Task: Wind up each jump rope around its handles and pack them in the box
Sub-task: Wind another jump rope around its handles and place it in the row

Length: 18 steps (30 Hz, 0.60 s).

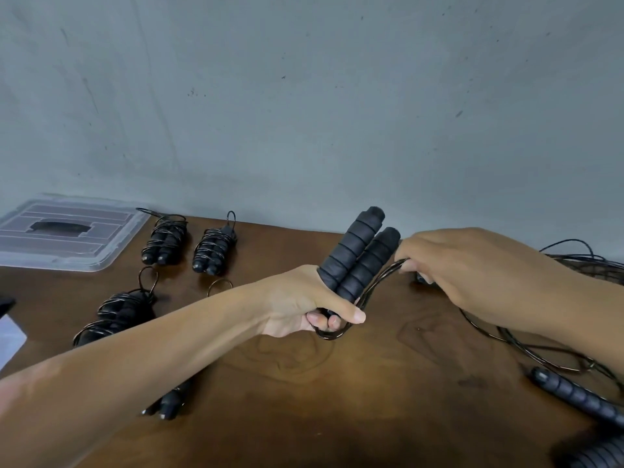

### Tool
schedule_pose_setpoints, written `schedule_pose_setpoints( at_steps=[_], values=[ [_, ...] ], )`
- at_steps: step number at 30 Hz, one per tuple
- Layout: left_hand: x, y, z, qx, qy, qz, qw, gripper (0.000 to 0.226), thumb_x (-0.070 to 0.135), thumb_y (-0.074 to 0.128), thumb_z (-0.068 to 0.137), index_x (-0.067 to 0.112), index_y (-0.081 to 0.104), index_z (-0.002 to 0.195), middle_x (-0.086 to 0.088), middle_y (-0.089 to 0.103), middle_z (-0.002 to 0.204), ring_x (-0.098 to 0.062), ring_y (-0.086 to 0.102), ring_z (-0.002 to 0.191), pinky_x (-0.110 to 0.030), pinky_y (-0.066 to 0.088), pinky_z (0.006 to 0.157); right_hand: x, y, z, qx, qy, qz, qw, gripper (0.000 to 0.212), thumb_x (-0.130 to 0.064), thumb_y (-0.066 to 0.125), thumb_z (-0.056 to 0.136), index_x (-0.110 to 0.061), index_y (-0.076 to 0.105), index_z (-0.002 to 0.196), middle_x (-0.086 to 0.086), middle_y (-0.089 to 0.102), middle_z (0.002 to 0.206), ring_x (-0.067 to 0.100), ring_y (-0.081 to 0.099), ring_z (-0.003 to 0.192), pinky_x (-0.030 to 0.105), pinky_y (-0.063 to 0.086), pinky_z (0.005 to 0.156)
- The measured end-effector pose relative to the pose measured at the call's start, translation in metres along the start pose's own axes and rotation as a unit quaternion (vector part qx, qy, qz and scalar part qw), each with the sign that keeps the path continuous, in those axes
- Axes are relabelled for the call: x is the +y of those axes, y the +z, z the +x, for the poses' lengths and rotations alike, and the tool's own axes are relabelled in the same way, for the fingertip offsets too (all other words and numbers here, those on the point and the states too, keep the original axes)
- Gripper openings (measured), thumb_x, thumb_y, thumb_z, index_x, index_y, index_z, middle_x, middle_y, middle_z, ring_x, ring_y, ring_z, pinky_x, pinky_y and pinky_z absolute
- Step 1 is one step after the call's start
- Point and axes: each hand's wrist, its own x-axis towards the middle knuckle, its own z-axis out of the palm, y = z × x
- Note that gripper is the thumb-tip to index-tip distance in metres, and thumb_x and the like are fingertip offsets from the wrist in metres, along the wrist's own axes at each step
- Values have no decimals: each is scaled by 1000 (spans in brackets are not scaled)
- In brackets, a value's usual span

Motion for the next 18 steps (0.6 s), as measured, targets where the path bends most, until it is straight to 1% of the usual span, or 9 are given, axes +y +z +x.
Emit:
schedule_pose_setpoints(
  at_steps=[2, 4, 6, 8, 11, 13, 14, 16, 18],
  values=[
    [-1, 5, 0, -8, -13, 8, 1000, 24, -9, 75, 87, 11, 62, 92, 1, 51, 63, -10, 47, 54, -14, 31, 49, -4, -1, 5, 8, -12, -10, 1000, 13, -26, 43, 104, -30, 46, 93, -12, 46, 76, 11, 50, 69, 30, 43, 62],
    [-2, 11, 0, -18, -34, 18, 999, 25, -9, 73, 88, 8, 61, 102, 3, 54, 60, -7, 48, 50, -14, 30, 48, -9, -3, 10, 34, -42, -33, 998, 19, -19, 55, 96, -33, 45, 90, -15, 39, 71, 13, 49, 60, 32, 42, 51],
    [-1, 17, 0, -28, -51, 35, 998, 25, -9, 72, 90, 6, 61, 107, 4, 56, 59, -6, 48, 51, -13, 31, 48, -10, -2, 14, 55, -78, -79, 992, 30, -9, 73, 81, -28, 51, 90, -14, 36, 69, 16, 45, 51, 29, 33, 40],
    [0, 23, 1, -40, -62, 51, 996, 23, -9, 70, 90, 6, 62, 106, 5, 56, 60, -7, 48, 52, -14, 32, 49, -9, -3, 18, 84, -126, -135, 979, 30, -8, 83, 74, -21, 59, 86, -8, 43, 66, 21, 46, 48, 27, 24, 41],
    [5, 30, 4, -36, -80, 127, 988, 17, -2, 72, 92, -3, 66, 107, 1, 60, 69, -10, 52, 58, -16, 37, 52, -9, -15, 25, 128, -174, -182, 959, 20, -23, 72, 88, -15, 59, 75, 0, 45, 61, 25, 47, 47, 27, 21, 44],
    [5, 35, 5, -28, -80, 196, 977, 36, 6, 75, 91, -12, 66, 120, -6, 62, 79, -14, 56, 64, -20, 42, 57, -9, -20, 33, 136, -183, -182, 957, 36, -42, 51, 95, -15, 57, 71, 0, 44, 59, 24, 47, 45, 26, 21, 46],
    [5, 38, 6, -33, -71, 203, 976, 37, 5, 75, 91, -13, 65, 122, -7, 61, 80, -14, 56, 64, -21, 43, 57, -7, -22, 36, 129, -184, -174, 959, 42, -48, 44, 94, -15, 58, 72, -2, 45, 59, 24, 47, 46, 26, 21, 46],
    [4, 40, 6, -51, -50, 180, 981, 23, -4, 72, 90, -8, 68, 112, -6, 58, 77, -13, 51, 62, -19, 39, 56, -3, -25, 42, 77, -172, -123, 974, 45, -54, 39, 94, -21, 64, 80, -7, 51, 66, 19, 52, 54, 27, 27, 49],
    [2, 43, 2, -69, -30, 156, 985, 18, -10, 69, 88, 2, 71, 101, -5, 57, 74, -12, 49, 61, -19, 37, 56, -1, -23, 48, -5, -135, -8, 991, 36, -55, 44, 97, -29, 69, 93, -15, 59, 81, 3, 55, 72, 21, 35, 62]
  ],
)
